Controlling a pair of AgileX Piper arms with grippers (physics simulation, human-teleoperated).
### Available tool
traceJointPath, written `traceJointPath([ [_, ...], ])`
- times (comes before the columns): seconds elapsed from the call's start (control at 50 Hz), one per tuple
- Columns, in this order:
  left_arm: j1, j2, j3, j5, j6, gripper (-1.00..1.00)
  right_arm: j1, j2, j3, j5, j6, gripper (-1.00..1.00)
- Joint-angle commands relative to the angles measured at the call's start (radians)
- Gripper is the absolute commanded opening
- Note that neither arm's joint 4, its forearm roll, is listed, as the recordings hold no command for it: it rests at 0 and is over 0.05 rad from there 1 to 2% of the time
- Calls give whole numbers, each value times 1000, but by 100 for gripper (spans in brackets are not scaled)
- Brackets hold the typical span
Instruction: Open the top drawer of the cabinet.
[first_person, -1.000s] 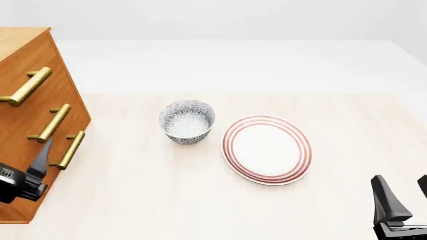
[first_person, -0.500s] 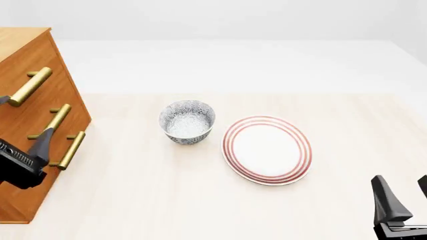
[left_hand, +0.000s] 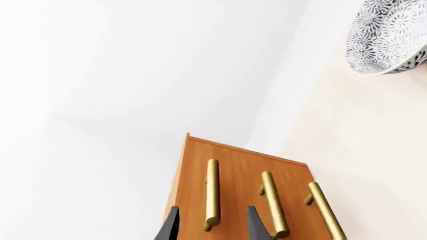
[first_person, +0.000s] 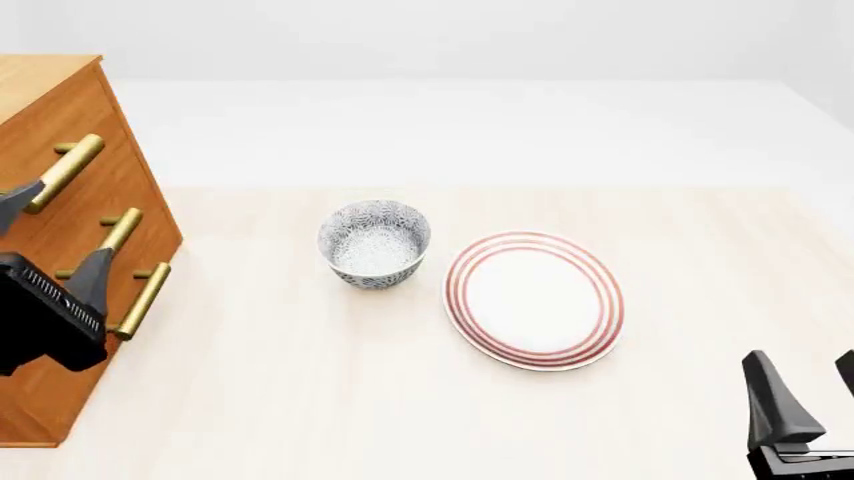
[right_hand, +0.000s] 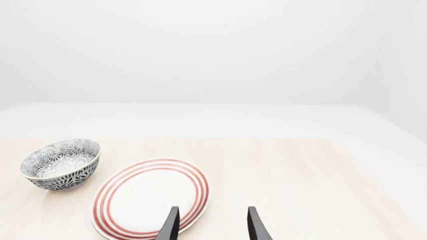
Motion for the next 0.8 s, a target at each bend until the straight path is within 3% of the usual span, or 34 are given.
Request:
traceJointPath([
  [0.02,13,50,41,-107,102,100,0,0,0,0,0,100],
  [0.54,57,253,104,-386,240,100,0,0,0,0,0,100],
  [0.8,75,292,100,-431,263,100,0,0,0,0,0,100],
])
